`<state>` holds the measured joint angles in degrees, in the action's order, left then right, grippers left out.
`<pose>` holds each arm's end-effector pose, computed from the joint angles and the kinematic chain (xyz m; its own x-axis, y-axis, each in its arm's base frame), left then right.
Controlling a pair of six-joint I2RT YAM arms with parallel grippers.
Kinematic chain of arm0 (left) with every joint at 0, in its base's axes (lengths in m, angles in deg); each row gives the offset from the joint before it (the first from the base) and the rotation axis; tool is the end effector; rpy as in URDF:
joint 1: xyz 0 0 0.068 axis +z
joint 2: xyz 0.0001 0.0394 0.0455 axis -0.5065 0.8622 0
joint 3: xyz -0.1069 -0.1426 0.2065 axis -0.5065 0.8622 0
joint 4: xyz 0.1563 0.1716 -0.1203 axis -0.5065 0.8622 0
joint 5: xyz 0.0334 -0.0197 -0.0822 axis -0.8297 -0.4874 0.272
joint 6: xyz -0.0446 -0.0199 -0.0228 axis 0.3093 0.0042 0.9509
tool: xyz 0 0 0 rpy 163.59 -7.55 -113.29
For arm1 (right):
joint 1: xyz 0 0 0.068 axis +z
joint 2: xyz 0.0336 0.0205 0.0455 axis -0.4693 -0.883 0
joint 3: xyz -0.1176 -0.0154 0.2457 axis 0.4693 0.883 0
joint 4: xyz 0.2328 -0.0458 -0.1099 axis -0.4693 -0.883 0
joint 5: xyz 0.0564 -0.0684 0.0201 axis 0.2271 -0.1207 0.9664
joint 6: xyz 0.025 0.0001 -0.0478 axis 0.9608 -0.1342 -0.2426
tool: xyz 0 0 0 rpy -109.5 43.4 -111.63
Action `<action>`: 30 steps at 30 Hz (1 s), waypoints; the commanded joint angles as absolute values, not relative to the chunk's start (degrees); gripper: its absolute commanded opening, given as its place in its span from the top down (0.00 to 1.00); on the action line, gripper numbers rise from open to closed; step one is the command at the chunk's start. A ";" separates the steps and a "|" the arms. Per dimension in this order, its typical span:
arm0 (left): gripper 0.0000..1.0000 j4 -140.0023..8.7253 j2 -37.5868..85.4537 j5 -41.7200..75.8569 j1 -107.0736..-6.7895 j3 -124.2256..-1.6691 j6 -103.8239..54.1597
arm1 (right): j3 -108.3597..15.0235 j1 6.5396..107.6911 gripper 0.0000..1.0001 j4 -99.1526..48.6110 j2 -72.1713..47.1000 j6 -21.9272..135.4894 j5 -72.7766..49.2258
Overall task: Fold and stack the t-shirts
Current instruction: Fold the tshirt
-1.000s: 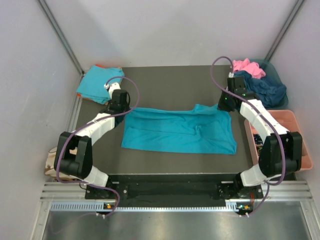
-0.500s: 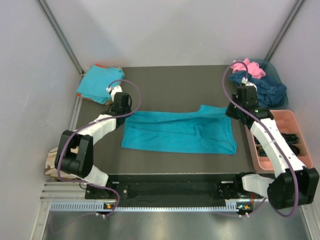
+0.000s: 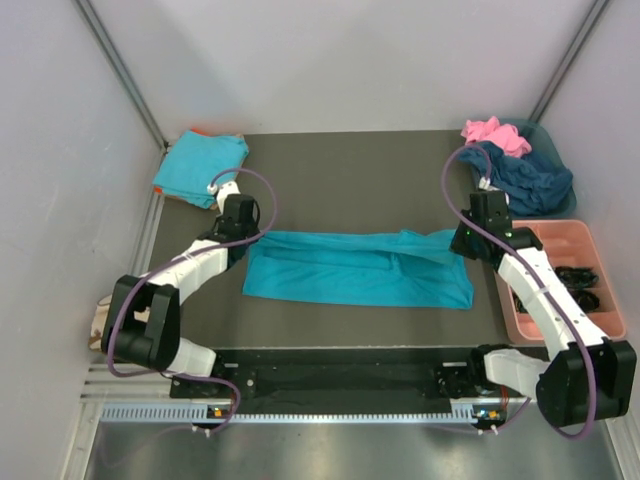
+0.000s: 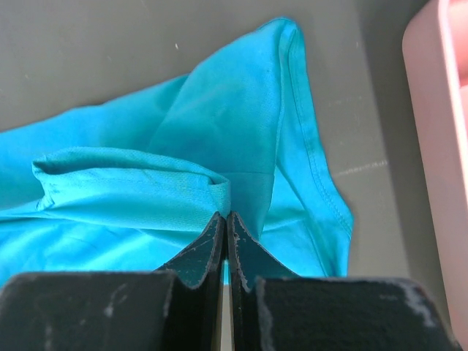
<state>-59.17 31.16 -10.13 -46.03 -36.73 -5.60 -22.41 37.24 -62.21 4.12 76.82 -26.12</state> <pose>0.2917 -0.0695 0.2064 -0.5527 -0.3487 -0.7569 -0.3080 0.9294 -0.2033 0.2254 0.0324 0.2702 -0.7193 0.3374 -0.6072 0.2674 0.9412 0.2063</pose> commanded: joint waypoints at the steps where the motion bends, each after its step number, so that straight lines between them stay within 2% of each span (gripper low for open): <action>1: 1.00 -59.93 29.74 -11.85 -46.08 -35.78 -4.60 | -21.92 37.66 1.00 -60.89 5.97 77.83 -26.45; 7: 1.00 -61.60 31.84 -12.90 -46.08 -38.41 -4.42 | -24.99 37.66 1.00 -54.83 2.81 79.14 -28.46; 15: 1.00 -65.29 41.77 -16.24 -46.08 -48.51 -6.17 | -38.42 37.66 1.00 -43.49 -15.89 79.41 -29.43; 23: 1.00 -68.28 50.29 -17.73 -46.08 -53.61 -7.76 | -45.56 37.57 1.00 -38.21 -26.28 77.66 -32.60; 30: 1.00 -69.42 51.45 -18.00 -46.08 -54.15 -8.11 | -51.36 37.48 1.00 -35.49 -31.73 73.97 -35.15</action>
<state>-65.69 51.62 -16.34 -46.03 -51.86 -7.20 -46.28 37.24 -40.40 -30.35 76.91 -32.41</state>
